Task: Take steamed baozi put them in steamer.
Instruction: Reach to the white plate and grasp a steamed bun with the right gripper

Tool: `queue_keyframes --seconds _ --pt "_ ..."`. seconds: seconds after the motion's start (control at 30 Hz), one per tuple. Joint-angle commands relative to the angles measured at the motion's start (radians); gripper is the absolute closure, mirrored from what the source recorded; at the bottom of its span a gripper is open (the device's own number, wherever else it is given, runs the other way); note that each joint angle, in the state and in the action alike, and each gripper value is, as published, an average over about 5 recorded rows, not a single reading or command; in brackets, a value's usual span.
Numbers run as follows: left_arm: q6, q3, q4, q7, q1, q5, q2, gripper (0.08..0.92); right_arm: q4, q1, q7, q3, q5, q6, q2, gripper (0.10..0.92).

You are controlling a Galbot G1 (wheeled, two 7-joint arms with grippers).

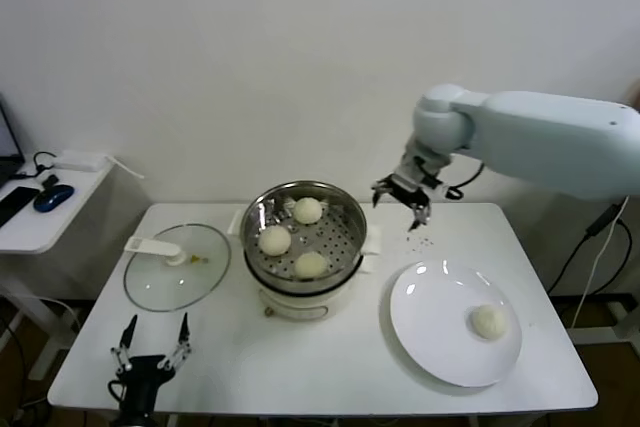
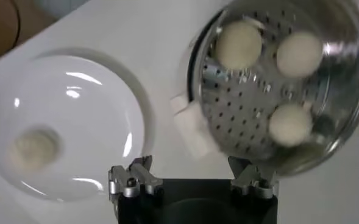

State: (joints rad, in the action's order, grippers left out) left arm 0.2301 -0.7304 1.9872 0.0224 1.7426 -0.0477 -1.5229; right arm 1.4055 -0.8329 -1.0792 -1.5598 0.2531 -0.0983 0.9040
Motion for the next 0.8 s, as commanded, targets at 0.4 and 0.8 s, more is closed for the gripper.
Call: queue_keyframes --seconds 0.4,0.8 --pt "-0.002 -0.001 0.006 0.002 0.003 0.007 -0.003 0.177 0.019 0.291 0.025 0.015 0.088 0.322 -0.401 0.203" --pt "0.001 0.003 0.0 0.001 0.006 0.014 -0.006 0.177 -0.041 0.525 0.028 0.187 -0.1 0.291 -0.45 0.203"
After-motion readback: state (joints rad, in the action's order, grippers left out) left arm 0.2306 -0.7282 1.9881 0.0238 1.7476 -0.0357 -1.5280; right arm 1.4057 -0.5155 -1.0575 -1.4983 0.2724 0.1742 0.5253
